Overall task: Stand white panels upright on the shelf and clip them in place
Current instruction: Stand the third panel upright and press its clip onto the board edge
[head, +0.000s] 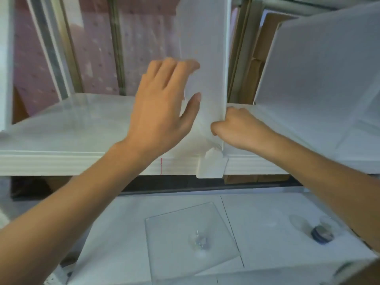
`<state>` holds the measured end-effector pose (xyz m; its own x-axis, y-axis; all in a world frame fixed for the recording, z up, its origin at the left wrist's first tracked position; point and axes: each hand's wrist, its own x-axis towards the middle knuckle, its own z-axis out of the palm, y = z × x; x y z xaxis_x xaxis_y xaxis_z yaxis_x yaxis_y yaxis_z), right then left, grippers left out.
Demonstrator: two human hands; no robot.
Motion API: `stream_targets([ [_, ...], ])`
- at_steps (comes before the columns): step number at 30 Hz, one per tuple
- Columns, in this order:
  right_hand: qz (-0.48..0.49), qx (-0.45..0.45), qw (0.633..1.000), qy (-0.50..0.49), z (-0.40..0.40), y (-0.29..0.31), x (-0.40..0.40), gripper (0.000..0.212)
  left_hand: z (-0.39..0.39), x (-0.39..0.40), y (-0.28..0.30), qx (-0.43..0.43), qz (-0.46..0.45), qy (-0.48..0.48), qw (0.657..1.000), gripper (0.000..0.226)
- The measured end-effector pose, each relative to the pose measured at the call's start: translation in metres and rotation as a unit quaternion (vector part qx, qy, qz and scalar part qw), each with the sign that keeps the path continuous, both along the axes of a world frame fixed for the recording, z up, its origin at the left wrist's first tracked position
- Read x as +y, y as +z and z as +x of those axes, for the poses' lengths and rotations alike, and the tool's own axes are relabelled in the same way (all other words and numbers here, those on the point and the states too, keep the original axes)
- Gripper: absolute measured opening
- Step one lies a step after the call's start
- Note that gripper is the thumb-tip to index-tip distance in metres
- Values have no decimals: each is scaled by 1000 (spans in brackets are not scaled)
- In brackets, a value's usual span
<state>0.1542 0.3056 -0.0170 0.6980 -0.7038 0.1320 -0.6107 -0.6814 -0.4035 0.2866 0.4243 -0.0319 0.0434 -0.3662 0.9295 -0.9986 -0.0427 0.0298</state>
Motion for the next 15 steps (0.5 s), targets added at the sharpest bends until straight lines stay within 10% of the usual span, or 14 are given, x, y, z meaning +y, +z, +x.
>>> stream_targets([
  [7,35,-79,996,-17,5,0,-3,11,6,4,-40,98,403,33,909,81],
  [15,4,-78,997,-22,5,1,8,12,8,0,-51,16,412,98,906,79],
])
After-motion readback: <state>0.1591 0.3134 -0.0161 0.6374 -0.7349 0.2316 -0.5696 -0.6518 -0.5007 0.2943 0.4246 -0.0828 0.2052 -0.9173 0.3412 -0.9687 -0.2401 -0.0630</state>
